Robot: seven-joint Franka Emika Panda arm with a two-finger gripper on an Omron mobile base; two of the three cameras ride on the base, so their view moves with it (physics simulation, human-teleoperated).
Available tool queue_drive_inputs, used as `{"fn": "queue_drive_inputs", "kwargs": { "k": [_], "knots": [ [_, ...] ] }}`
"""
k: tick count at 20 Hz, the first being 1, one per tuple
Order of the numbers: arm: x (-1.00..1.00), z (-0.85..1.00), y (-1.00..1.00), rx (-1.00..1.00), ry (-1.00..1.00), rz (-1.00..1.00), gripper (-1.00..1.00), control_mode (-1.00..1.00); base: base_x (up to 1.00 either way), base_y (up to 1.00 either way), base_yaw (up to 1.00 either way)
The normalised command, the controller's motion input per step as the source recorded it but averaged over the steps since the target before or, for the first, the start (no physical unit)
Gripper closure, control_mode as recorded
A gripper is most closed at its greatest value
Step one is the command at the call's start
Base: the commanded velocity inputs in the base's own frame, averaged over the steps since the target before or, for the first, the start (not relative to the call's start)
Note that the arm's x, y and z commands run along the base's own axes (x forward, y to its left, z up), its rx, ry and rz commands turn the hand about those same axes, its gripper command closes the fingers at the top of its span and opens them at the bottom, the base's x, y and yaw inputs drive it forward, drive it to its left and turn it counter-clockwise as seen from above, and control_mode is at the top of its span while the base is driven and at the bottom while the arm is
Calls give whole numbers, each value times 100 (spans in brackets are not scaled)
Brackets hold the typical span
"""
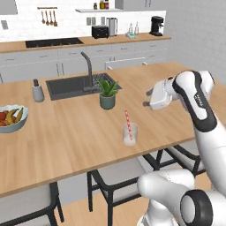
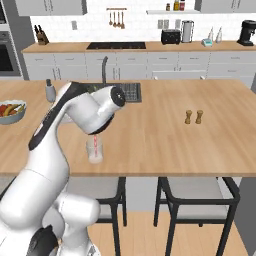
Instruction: Take a straw from the drawer in front and place it inside the glass cup on the dining counter.
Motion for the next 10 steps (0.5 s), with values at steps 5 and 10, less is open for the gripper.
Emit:
{"fn": "queue_drive_inputs", "kwargs": {
  "k": [5,10],
  "knots": [
    [-82,36,21,-43,8,0,-100,-100,0,0,0],
    [-49,-8,38,-43,32,0,-100,-100,0,0,0]
  ]
}}
